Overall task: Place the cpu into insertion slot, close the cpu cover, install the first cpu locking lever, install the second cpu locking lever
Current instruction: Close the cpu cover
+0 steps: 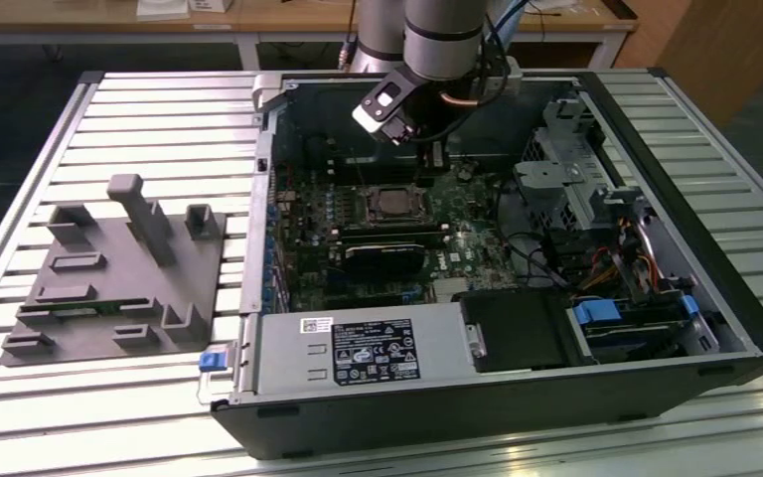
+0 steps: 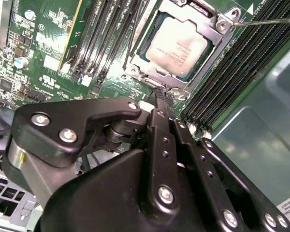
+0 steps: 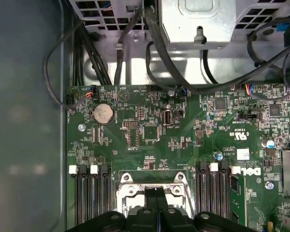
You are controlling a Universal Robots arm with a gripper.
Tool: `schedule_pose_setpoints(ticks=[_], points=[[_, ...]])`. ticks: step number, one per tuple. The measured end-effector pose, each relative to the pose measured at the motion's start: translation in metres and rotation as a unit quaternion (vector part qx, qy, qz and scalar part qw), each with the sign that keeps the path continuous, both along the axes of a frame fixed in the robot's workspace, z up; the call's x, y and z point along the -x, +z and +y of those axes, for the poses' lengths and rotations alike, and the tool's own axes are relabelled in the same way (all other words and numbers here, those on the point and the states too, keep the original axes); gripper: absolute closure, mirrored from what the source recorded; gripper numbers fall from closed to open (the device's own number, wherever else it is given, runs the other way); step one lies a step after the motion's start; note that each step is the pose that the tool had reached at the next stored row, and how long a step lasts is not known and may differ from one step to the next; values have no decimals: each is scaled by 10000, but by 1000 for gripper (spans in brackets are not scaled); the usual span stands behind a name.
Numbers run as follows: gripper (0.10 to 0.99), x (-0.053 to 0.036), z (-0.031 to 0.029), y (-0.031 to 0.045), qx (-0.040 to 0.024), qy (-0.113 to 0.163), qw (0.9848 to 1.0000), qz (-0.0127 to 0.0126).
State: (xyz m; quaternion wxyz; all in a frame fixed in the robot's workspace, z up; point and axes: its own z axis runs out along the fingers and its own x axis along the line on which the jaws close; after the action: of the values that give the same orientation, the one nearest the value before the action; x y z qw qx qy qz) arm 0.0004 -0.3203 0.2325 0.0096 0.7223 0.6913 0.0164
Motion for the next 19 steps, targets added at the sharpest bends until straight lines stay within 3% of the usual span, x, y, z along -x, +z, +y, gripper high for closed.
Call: schedule_pose_setpoints(ticks=[2,3,9,14,19], points=[[980,-3,0,-3,2,0,9998,173],[980,-3,-1,-2,4,0,9998,194],[980,0,-6,-5,-6,-1,9998,190],[980,50,-29,-22,-20,1,9999,131],[980,120,-55,-44,-95,8,9999,80]])
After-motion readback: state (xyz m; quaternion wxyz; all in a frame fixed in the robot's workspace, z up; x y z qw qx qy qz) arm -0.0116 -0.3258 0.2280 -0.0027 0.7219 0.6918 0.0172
